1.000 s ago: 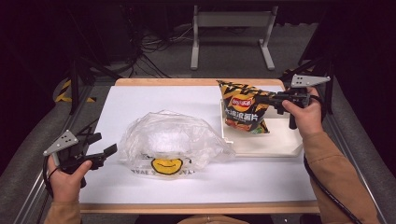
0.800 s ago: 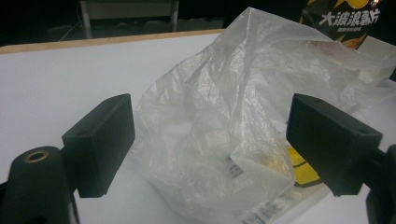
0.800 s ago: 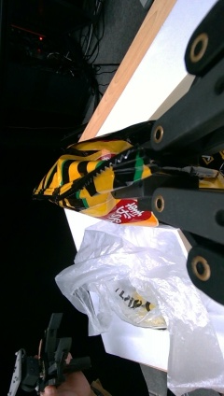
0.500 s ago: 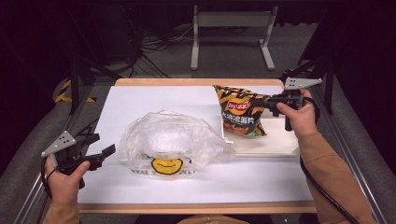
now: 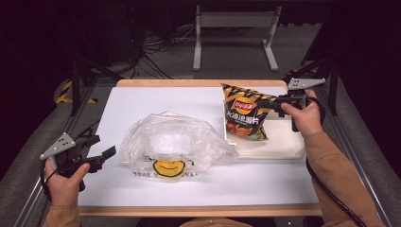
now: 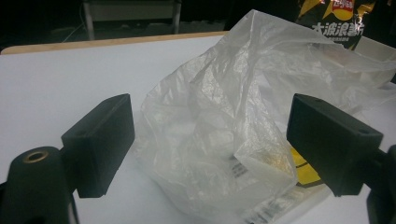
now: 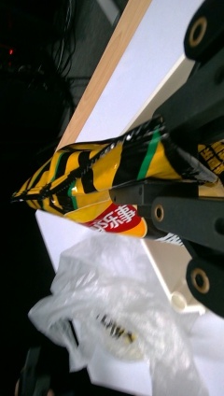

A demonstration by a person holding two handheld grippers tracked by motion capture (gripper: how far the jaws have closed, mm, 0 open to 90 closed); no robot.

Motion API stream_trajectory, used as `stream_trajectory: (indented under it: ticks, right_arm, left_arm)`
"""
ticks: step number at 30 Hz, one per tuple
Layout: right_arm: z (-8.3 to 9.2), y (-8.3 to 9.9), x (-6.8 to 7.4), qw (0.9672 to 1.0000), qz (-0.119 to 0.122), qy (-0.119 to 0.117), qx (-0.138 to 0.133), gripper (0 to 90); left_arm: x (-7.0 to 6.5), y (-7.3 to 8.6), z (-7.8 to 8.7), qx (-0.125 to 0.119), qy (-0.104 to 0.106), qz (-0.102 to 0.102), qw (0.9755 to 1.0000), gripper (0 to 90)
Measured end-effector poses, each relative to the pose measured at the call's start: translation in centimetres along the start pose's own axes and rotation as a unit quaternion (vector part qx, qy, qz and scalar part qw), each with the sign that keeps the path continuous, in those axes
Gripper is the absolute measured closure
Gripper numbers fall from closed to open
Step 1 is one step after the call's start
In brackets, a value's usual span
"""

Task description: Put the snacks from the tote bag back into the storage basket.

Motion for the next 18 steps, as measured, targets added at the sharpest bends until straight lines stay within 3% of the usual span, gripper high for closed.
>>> stream_trajectory:
  ticks: [8, 14, 18]
  right_arm:
    - [0.7, 0.6, -1.7, 0.9991, -0.006, 0.041, 0.012, 77.2]
    - [0.9, 0.9, -2.6, 0.9965, -0.009, 0.08, 0.019, 71.7]
    - [0.9, 1.0, -3.2, 0.994, -0.012, 0.108, 0.018, 57.6]
  left_arm:
    - [-0.1, 0.1, -0.1, 0.002, 0.002, -0.002, 1.0, 16.0]
    - [-0.2, 0.0, -0.2, 0.002, 0.003, -0.001, 1.0, 16.0]
    - [-0.2, 0.1, -0.3, 0.003, 0.004, -0.004, 1.0, 15.9]
Point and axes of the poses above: each handheld gripper's, and its own axes: z roughly backward along the jaws, y roughly out of its underside, x roughly to its left, the point moved 7 cm from there along -z, roughly forward along the jaws, and after that the axes turned 15 degrees about -y, right-handed, at the moved point
